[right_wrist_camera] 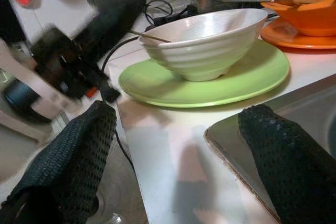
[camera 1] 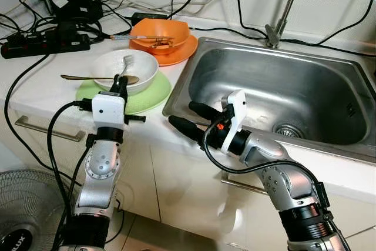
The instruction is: Kitchen organization
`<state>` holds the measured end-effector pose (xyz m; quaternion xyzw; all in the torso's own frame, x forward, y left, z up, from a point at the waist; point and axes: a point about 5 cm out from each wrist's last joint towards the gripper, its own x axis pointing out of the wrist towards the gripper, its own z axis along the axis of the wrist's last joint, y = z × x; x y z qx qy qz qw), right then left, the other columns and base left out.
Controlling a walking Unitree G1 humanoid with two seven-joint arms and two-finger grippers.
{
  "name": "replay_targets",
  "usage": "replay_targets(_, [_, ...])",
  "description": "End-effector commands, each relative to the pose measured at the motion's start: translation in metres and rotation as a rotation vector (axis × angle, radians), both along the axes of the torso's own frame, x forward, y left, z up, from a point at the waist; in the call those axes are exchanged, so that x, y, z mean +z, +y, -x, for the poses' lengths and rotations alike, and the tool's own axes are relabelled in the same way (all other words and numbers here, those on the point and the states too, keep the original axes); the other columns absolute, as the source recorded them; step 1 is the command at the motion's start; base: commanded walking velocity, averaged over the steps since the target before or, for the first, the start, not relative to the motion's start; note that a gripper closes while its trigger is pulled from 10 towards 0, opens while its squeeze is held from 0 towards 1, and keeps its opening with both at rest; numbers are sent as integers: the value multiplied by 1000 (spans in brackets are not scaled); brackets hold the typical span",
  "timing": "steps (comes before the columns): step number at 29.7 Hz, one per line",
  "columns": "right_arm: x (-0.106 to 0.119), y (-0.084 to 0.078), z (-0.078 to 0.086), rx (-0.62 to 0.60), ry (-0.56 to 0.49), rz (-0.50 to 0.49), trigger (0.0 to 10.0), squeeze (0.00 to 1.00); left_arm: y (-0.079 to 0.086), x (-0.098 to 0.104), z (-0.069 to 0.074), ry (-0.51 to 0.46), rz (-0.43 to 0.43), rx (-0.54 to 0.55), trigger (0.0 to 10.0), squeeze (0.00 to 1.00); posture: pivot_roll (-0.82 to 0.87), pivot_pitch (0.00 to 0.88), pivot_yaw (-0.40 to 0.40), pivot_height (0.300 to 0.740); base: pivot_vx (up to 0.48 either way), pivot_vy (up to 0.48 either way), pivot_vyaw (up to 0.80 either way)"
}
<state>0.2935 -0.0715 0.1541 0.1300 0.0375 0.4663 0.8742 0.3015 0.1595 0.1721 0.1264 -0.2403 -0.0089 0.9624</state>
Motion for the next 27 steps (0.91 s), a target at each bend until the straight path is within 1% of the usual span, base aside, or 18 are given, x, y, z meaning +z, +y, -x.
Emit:
replay_targets(1, [2, 0, -1, 3, -8, 3, 10000, 0, -7, 21, 0, -88, -17, -17, 0, 0, -83, 0, -5, 740, 0, 0, 0])
replay_targets(3, [2, 0, -1, 1, -7, 3, 10000, 0, -10, 30, 0, -113, 17, -35, 0, 0, -83, 0, -5, 740, 0, 0, 0])
replay_targets(5, [2, -2, -4, -18, -2, -3, 10000, 0, -12, 43, -3, -114, 179, -98, 0, 0, -80, 0, -4, 740, 0, 0, 0])
replay_targets(6, [3, -3, -5, -27, 0, -7, 10000, 0, -13, 48, -4, -115, 235, -128, 0, 0, -80, 0, -4, 740, 0, 0, 0])
replay_targets(7, [3, -3, -5, -27, 0, -7, 10000, 0, -13, 48, -4, -115, 235, -128, 0, 0, -80, 0, -4, 740, 0, 0, 0])
replay_targets(8, [3, -4, -6, -38, 5, -12, 10000, 0, -17, 53, -5, -111, 284, -186, 0, 0, -79, 0, -4, 740, 0, 0, 0])
replay_targets(9, [3, -5, -10, -62, 16, -25, 10000, 0, -26, 64, -5, -110, 368, -300, 0, 0, -78, 0, -2, 740, 0, 0, 0])
replay_targets(11, [4, -7, -12, -87, 24, -41, 10000, 0, -33, 69, -5, -102, 428, -383, 0, 0, -76, 0, -1, 740, 0, 0, 0])
replay_targets(13, [4, -7, -14, -97, 29, -48, 10000, 0, -35, 69, -5, -92, 451, -409, 0, 0, -76, 0, -1, 740, 0, 0, 0])
replay_targets(14, [4, -10, -17, -129, 42, -70, 10000, 0, -39, 64, -5, -36, 540, -469, 0, 0, -76, 0, 2, 740, 0, 0, 0])
replay_targets(15, [5, -10, -19, -144, 49, -80, 10000, 0, -41, 61, -5, -11, 583, -494, 0, 0, -76, 0, 2, 740, 0, 0, 0])
replay_targets(16, [5, -10, -19, -144, 49, -80, 10000, 0, -41, 61, -5, -11, 583, -494, 0, 0, -76, 0, 2, 740, 0, 0, 0])
replay_targets(18, [6, -14, -23, -184, 75, -114, 10000, 0, -46, 51, -4, 77, 719, -580, 0, 0, -76, 0, 2, 740, 0, 0, 0])
replay_targets(19, [6, -14, -23, -184, 75, -114, 10000, 0, -46, 51, -4, 77, 719, -580, 0, 0, -76, 0, 2, 740, 0, 0, 0])
replay_targets(20, [6, -16, -27, -208, 102, -145, 10000, 0, -52, 46, -1, 128, 770, -653, 0, 0, -76, 0, 2, 740, 0, 0, 0])
replay_targets(22, [8, -18, -32, -241, 157, -215, 10000, 0, -61, 39, 5, 193, 822, -765, 0, 0, -75, 0, 2, 740, 0, 0, 0])
replay_targets(26, [12, -28, -41, -296, 301, -418, 10000, 0, -67, 34, 12, 247, 925, -890, 0, 0, -75, 0, 2, 740, 0, 0, 0])
replay_targets(27, [12, -28, -41, -296, 301, -418, 10000, 0, -67, 34, 12, 247, 925, -890, 0, 0, -75, 0, 2, 740, 0, 0, 0])
